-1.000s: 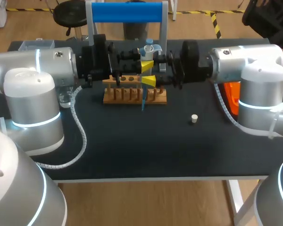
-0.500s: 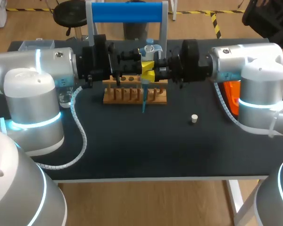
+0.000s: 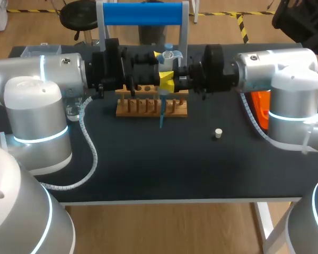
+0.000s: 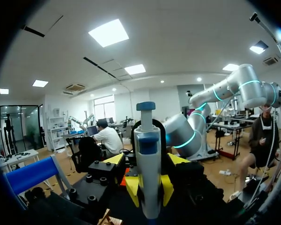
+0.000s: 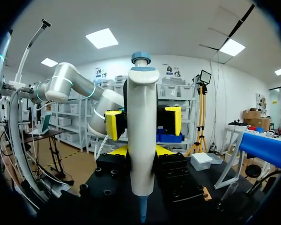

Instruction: Invert the test tube, pick up the pipette, mount the tip to pipette, aspirate from beaker and dispense into the tube, eject the tip, return the pipette, and cap with the stopper.

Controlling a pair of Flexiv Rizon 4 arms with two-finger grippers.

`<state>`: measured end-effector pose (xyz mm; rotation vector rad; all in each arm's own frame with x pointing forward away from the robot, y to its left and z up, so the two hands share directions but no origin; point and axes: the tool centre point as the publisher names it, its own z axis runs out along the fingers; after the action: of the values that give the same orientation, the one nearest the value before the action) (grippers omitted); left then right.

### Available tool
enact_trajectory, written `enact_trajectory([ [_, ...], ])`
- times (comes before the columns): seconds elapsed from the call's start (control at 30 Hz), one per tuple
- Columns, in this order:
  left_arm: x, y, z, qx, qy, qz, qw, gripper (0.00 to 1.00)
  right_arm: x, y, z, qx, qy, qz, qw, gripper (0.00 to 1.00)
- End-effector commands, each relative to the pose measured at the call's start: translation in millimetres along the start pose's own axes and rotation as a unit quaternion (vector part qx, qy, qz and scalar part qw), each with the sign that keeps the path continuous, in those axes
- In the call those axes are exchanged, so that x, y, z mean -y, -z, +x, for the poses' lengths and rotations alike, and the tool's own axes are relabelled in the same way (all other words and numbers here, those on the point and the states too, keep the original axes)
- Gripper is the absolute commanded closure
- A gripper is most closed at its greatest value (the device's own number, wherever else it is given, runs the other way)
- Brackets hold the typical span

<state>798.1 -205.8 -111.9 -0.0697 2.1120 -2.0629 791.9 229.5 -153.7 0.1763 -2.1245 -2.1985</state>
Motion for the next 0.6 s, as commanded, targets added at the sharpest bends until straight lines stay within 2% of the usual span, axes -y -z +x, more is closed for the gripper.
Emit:
enact_trajectory([
  [0.03,-1.6,-2.0,0.6,0.003,-0.001,0.003,1.000,0.00,0.0,6.3,-1.5,-0.003,0.001,-0.002,1.000,1.00],
  [0.6,-1.6,-2.0,0.6,0.003,-0.001,0.003,1.000,0.00,4.8,38.6,-15.7,-0.018,-0.001,-0.001,1.000,1.00],
])
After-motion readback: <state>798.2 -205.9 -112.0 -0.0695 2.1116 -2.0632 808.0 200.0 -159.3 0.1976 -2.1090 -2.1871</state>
